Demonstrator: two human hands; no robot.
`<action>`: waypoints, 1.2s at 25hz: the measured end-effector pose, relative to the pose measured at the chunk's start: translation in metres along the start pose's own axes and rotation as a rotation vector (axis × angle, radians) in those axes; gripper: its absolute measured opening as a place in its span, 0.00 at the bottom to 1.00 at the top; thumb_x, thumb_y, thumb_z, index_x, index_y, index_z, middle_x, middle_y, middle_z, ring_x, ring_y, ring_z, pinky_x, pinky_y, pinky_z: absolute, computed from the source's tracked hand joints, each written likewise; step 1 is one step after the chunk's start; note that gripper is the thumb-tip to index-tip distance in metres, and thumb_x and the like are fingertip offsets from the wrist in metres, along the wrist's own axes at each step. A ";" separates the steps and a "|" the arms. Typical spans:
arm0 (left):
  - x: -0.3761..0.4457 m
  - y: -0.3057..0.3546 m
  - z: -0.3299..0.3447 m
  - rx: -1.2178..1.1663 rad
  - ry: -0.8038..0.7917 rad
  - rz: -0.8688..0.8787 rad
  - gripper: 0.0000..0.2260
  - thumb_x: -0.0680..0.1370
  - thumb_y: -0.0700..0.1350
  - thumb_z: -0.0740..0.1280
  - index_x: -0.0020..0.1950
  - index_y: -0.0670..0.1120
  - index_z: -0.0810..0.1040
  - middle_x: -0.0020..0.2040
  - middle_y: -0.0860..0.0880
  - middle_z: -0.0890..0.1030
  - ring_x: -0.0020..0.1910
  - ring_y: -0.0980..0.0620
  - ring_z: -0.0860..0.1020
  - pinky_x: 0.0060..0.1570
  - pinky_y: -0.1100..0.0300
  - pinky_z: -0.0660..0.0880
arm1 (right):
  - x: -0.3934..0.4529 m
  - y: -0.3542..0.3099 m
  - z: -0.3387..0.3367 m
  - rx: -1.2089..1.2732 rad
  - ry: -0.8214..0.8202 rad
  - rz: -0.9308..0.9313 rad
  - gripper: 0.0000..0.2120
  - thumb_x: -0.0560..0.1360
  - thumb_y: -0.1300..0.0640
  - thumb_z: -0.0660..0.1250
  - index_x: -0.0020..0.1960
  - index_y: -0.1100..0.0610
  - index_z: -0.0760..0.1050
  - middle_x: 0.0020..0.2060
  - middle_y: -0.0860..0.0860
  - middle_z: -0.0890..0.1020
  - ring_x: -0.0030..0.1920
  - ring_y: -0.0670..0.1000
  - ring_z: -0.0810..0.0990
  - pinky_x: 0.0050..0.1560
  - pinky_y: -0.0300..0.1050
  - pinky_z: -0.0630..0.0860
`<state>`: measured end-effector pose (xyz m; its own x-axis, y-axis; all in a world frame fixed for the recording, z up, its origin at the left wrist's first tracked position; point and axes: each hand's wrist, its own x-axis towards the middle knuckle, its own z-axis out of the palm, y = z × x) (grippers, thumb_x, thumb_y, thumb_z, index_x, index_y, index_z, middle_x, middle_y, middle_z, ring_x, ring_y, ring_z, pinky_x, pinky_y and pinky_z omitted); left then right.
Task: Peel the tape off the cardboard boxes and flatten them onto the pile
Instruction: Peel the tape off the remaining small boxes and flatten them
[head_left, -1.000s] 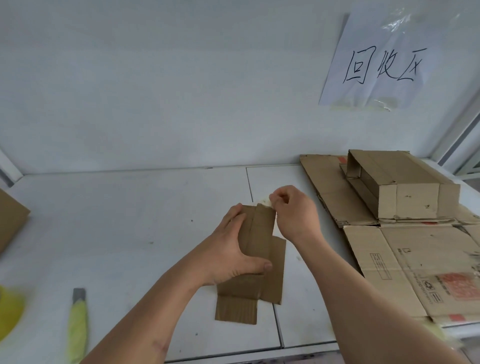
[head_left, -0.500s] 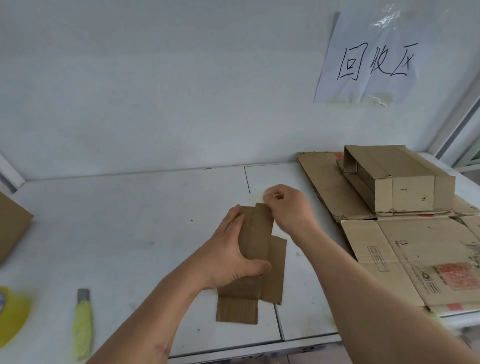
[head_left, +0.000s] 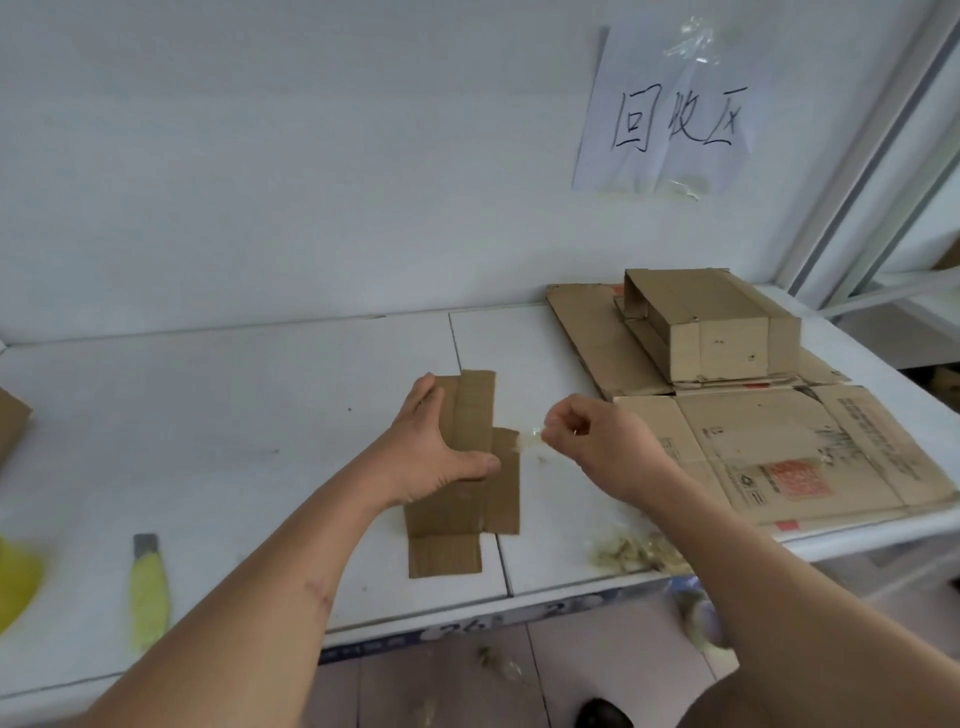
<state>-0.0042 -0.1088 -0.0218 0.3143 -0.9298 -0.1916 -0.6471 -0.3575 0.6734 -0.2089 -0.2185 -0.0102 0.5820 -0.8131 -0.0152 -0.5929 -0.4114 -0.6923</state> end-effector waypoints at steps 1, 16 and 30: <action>-0.001 0.003 0.001 0.004 0.009 -0.012 0.57 0.66 0.67 0.72 0.80 0.46 0.42 0.78 0.61 0.37 0.78 0.58 0.47 0.76 0.54 0.53 | -0.013 0.009 -0.002 -0.107 -0.003 -0.046 0.03 0.78 0.49 0.67 0.49 0.47 0.78 0.42 0.43 0.80 0.41 0.42 0.76 0.39 0.38 0.72; -0.012 0.038 0.020 0.083 0.133 -0.147 0.54 0.67 0.68 0.72 0.79 0.40 0.50 0.80 0.52 0.42 0.78 0.50 0.53 0.74 0.53 0.58 | -0.079 0.060 0.003 -0.860 -0.199 -0.298 0.23 0.82 0.39 0.47 0.53 0.48 0.78 0.50 0.47 0.81 0.55 0.50 0.75 0.70 0.50 0.59; 0.022 0.014 0.001 -0.106 0.231 -0.044 0.33 0.72 0.63 0.70 0.73 0.52 0.67 0.70 0.52 0.69 0.64 0.51 0.72 0.63 0.51 0.72 | -0.041 -0.015 0.045 0.112 -0.115 -0.175 0.27 0.79 0.42 0.62 0.75 0.46 0.63 0.69 0.37 0.67 0.64 0.42 0.71 0.65 0.43 0.72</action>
<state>-0.0073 -0.1340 -0.0175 0.4985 -0.8646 -0.0624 -0.5569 -0.3746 0.7413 -0.1993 -0.1605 -0.0319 0.7338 -0.6785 0.0346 -0.4156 -0.4886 -0.7672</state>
